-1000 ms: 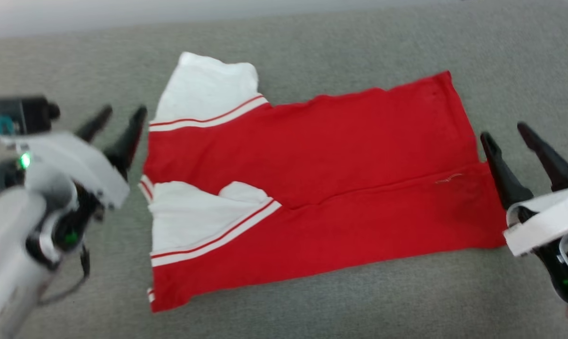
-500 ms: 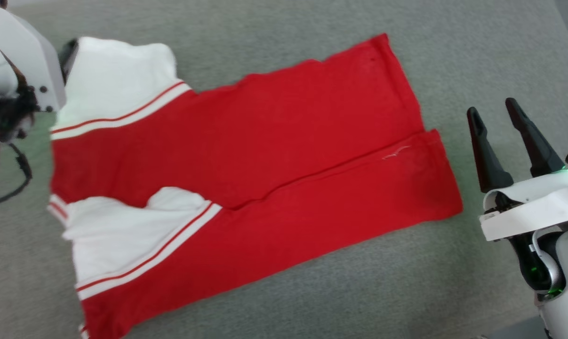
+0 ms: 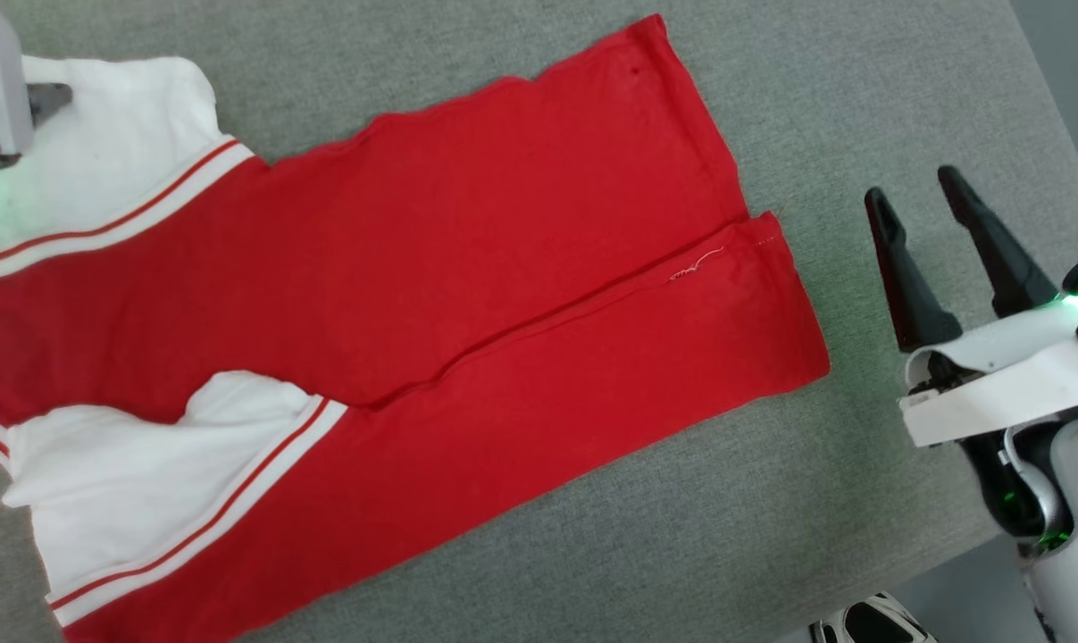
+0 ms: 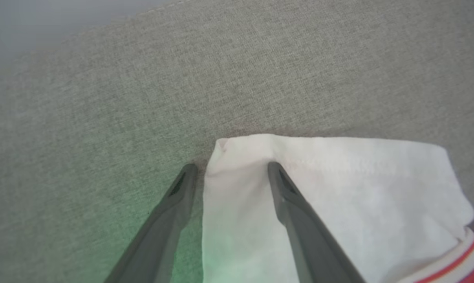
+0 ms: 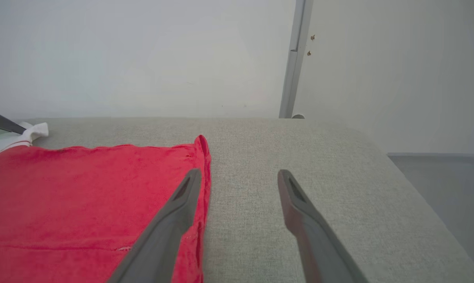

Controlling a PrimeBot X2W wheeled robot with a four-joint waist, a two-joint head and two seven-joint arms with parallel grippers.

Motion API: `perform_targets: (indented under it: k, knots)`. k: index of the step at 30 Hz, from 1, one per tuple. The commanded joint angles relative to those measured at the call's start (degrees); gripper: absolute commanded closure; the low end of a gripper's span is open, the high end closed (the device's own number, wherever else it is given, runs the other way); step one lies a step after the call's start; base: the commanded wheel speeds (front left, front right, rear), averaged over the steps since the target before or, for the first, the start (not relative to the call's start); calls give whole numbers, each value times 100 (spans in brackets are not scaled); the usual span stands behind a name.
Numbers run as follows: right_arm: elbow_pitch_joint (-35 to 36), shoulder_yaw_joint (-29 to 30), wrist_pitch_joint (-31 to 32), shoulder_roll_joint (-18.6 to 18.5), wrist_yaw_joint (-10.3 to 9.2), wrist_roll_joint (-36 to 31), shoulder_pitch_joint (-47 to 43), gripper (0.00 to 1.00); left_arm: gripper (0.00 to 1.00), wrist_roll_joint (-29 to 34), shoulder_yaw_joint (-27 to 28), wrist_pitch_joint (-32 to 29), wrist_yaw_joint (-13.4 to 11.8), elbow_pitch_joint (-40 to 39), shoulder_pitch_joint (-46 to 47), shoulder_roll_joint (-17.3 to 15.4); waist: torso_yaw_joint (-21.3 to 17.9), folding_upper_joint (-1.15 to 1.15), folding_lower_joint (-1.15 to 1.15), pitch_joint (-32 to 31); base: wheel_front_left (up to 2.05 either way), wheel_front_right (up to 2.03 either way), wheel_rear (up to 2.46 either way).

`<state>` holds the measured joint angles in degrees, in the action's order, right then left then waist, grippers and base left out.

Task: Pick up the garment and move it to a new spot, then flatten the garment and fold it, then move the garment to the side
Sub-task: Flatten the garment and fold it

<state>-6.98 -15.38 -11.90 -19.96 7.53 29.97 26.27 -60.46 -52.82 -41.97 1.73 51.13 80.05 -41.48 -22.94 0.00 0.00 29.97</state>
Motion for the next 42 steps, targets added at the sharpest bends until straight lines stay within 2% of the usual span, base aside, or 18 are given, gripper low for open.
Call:
perform_targets:
  k: [1,5,8,11,19,22,29,30,31,32,33,39,42]
  knots:
    - [72,-61,65,-75,-9,24,138,0,100,-104,-40,-111,92,84,-142,146,18,0,0,48,0,0,0]
    - [125,-299,428,-341,-9,215,614,0,100,-155,-50,-154,179,152,-108,260,144,0,0,103,0,0,0]
    - [-37,-637,1010,-504,-9,406,1223,0,100,-145,-62,-129,218,196,-25,369,275,0,0,161,0,0,0]
    - [-431,-1103,1925,-651,-9,803,1963,0,100,-174,-58,-107,265,217,67,518,431,0,0,228,0,0,0]
    - [-1984,-1888,3963,-524,-9,1675,3702,0,100,-290,21,156,414,194,285,1034,896,0,0,498,0,0,0]
    - [-2498,-2084,4271,-528,-9,1650,4077,0,100,-352,46,217,462,204,338,1185,1051,0,0,580,0,0,0]
    - [-3150,-2576,4466,-452,-9,1617,4470,0,100,-389,0,304,522,312,380,1363,1203,0,0,650,0,0,0]
    - [-3190,-2658,4457,-439,-8,1665,4481,41,100,-399,1,335,526,328,376,1391,1224,0,0,646,0,0,0]
    - [-3216,-2734,4414,-437,-7,1715,4503,67,100,-410,6,375,533,343,371,1410,1243,0,0,634,0,0,0]
    - [-3253,-2801,4371,-453,-7,1763,4522,91,100,-426,14,434,545,358,359,1425,1263,0,0,613,0,0,0]
    - [-3289,-2859,4340,-476,-7,1808,4536,100,100,-450,27,505,553,366,343,1440,1288,0,0,581,0,0,0]
    - [-3331,-3221,4187,-727,-8,2103,4476,100,100,-706,171,995,575,261,168,1473,1439,0,0,116,0,0,0]
    - [-3264,-3316,4029,-890,-8,2234,4455,100,100,-961,235,1213,578,-85,26,1432,1578,0,0,-220,0,0,0]
